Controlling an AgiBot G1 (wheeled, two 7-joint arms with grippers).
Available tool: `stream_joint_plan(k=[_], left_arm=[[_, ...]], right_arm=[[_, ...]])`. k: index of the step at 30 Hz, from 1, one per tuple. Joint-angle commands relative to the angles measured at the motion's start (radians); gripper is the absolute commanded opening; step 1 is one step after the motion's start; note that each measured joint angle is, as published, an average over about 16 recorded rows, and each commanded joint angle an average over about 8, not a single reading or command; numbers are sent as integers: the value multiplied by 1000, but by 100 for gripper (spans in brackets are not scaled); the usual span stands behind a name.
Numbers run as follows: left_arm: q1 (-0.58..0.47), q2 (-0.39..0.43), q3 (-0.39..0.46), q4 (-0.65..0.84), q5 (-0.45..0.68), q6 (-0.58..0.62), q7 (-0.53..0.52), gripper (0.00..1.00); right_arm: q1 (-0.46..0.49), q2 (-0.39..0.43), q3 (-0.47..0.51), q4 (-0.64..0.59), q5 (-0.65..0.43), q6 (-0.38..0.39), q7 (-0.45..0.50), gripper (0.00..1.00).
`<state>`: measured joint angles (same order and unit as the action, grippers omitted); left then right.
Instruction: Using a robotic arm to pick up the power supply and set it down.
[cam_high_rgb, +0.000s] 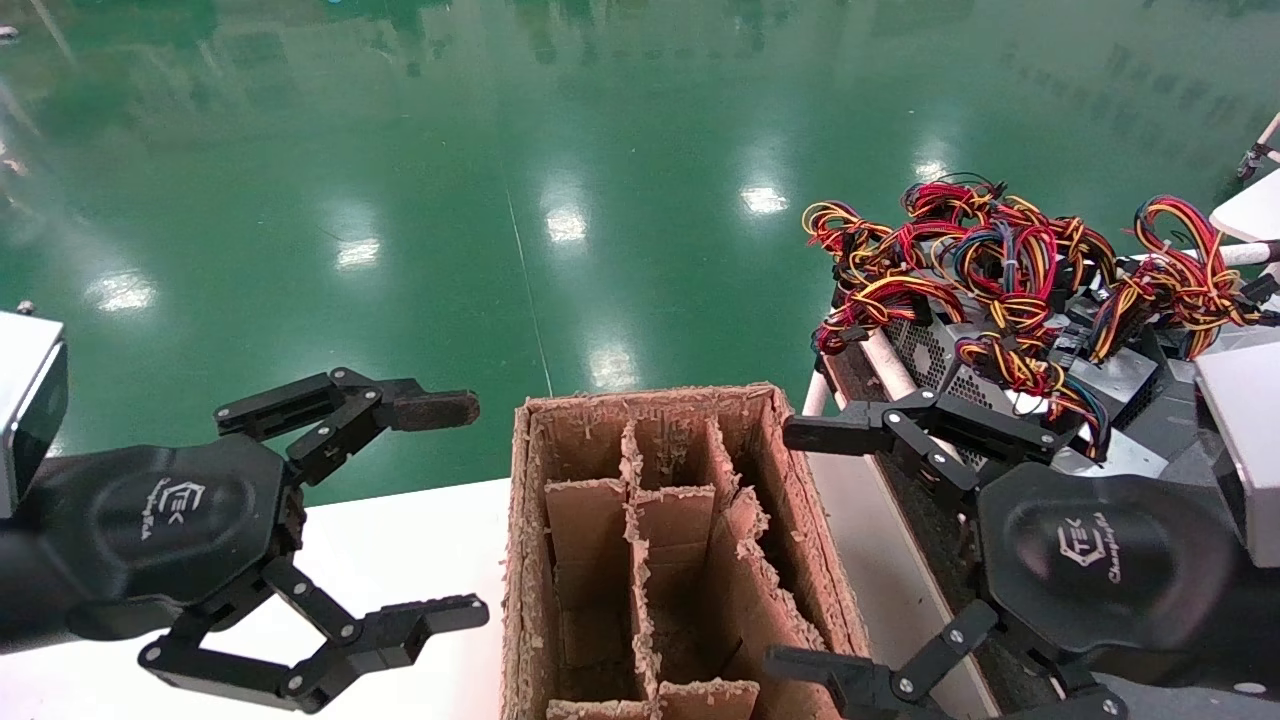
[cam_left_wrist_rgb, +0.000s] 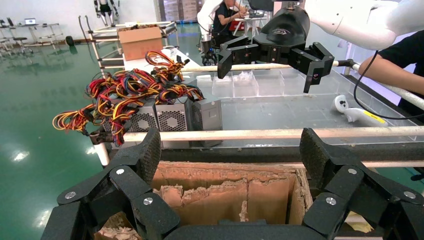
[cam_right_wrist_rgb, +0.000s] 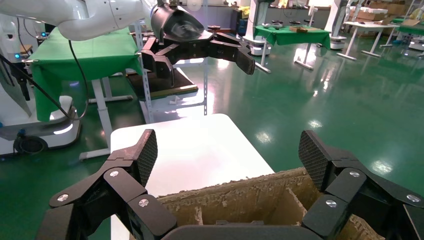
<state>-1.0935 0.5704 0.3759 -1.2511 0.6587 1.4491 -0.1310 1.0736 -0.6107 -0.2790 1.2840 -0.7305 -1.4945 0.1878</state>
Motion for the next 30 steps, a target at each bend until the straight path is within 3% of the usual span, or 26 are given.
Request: stream_joint_plan(k=[1,30], left_arm=[[0,0,0,0,0,0,0,100],[0,0,0,0,0,0,0,100]], right_arm=[[0,0,0,0,0,0,0,100],[0,0,0,0,0,0,0,100]])
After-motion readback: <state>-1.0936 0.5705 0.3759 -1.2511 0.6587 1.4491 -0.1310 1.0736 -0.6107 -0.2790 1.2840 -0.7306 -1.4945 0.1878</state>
